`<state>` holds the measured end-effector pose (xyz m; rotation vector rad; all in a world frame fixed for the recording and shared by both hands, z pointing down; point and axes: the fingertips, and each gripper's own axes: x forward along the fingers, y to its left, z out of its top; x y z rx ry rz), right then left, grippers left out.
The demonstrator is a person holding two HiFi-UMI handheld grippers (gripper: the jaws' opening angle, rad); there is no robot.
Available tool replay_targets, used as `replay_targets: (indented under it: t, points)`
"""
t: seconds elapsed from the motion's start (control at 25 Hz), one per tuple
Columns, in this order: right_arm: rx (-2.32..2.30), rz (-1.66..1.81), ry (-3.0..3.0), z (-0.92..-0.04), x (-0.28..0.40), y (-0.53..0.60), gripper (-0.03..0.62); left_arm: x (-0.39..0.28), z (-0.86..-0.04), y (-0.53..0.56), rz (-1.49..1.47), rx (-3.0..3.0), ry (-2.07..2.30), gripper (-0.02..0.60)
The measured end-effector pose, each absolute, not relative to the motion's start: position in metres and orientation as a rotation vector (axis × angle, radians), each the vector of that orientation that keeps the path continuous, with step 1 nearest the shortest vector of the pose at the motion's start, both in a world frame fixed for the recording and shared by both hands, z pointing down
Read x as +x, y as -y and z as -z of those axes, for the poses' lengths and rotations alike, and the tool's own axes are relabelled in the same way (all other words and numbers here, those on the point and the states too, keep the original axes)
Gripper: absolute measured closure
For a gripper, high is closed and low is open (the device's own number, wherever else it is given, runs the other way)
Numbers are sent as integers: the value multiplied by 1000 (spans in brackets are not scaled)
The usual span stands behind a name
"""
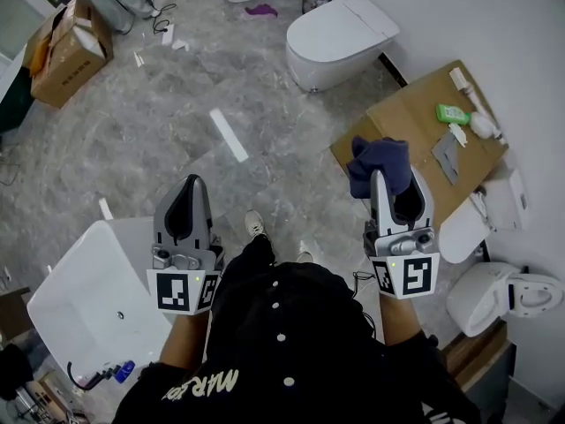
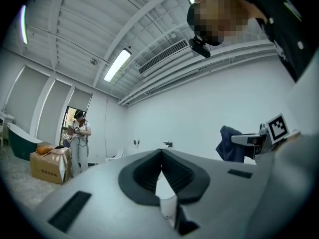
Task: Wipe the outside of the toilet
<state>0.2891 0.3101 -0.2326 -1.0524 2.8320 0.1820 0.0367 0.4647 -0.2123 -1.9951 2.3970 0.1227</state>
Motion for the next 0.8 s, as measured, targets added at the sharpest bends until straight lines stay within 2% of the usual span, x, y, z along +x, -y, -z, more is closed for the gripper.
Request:
replay_targets:
  t: [0.36, 0.8]
  points:
    - [-1158, -177, -2793, 236, 213, -269, 430, -52, 213, -416, -109, -2077, -2340, 571]
    - [-1286, -154, -2784, 210, 191, -185, 430, -92, 181, -317, -69, -2154, -2361, 571]
